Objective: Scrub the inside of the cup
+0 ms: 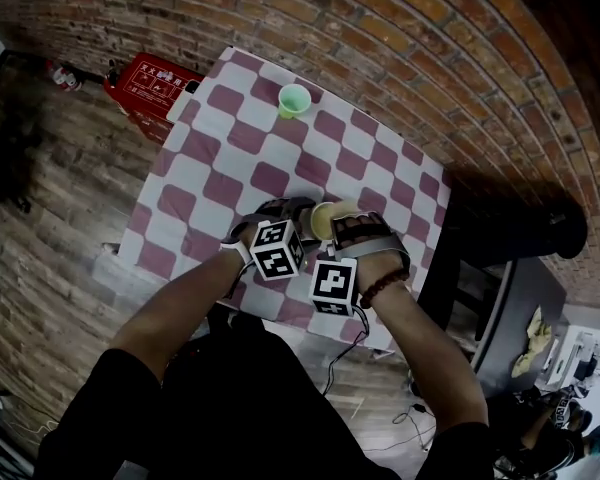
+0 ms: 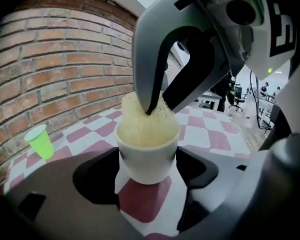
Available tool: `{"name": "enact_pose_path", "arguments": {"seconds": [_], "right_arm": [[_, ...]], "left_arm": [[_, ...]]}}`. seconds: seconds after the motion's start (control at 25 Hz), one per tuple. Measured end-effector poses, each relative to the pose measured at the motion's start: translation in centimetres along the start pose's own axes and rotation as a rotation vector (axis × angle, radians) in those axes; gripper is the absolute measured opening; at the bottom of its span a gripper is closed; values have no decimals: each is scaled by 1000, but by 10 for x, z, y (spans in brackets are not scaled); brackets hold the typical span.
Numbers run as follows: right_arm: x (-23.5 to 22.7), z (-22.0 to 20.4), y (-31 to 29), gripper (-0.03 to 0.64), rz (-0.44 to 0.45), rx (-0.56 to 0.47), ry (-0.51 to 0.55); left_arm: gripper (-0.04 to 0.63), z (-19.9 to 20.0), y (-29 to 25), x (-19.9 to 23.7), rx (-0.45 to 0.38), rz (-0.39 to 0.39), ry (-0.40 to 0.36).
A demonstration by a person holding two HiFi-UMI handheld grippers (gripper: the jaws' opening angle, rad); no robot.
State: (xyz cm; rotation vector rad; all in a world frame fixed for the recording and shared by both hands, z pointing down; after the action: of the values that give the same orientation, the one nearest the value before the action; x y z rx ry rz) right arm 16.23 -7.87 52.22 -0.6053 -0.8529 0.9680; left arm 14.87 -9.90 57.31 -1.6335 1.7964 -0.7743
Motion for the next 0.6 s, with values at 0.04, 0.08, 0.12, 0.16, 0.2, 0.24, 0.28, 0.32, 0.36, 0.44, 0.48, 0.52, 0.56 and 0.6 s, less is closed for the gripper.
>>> {"name": "enact_pose_path", "arguments": {"seconds": [0.04, 0.08, 0.12, 0.16, 0.2, 0.24, 0.28, 0.32, 0.36, 0.44, 0.48, 0.52, 0.56, 0.6], "right_arm": [[-1, 2, -2, 80, 2, 7, 4], [-2, 4, -5, 80, 0, 17, 8], [-3, 5, -8, 80, -3, 27, 10], [-4, 6, -11, 80, -7, 34, 9], [-5, 6, -14, 80, -15, 39, 3], [-6, 6, -16, 80, -25, 39, -8], [-8, 6, -16, 80, -35, 35, -20], [-9, 6, -15, 80, -42, 28, -33], [-8, 5, -14, 80, -40, 18, -46], [-4, 3, -6, 80, -6, -10, -81], [-4, 2, -1, 80, 5, -27, -108], [-5, -1, 4, 80, 0, -42, -141], [-8, -6, 9, 80, -18, -55, -176], [-10, -12, 12, 80, -37, -63, -207]], "left_arm": [[331, 0, -2, 1, -3, -11, 1], [331, 0, -3, 1, -7, -21, 5], [331, 0, -4, 2, -13, -28, 11], [331, 0, -4, 2, -20, -32, 19], [331, 1, -4, 2, -25, -34, 25], [331, 1, -4, 1, -26, -35, 30], [330, 1, -4, 1, -25, -36, 31], [330, 1, -4, 2, -25, -36, 30], [330, 2, -5, 2, -26, -36, 29], [330, 1, -5, 1, -28, -35, 27], [330, 1, -4, 2, -30, -34, 26], [331, 1, -4, 2, -31, -33, 25], [330, 1, -4, 2, -31, -33, 24], [330, 1, -4, 2, -30, -33, 24]]}}
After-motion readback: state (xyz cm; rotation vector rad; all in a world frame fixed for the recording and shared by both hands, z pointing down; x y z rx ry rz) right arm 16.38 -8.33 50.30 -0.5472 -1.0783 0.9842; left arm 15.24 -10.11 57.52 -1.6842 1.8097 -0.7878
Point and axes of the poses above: the fingertips, and each gripper's own axes: y backward along the fingers, x to its left, z out of its top, the point moved 3 cm from there along y, backward along the fingers, and after that the axes turned 11 degrees about x, right-handed, at the moved point
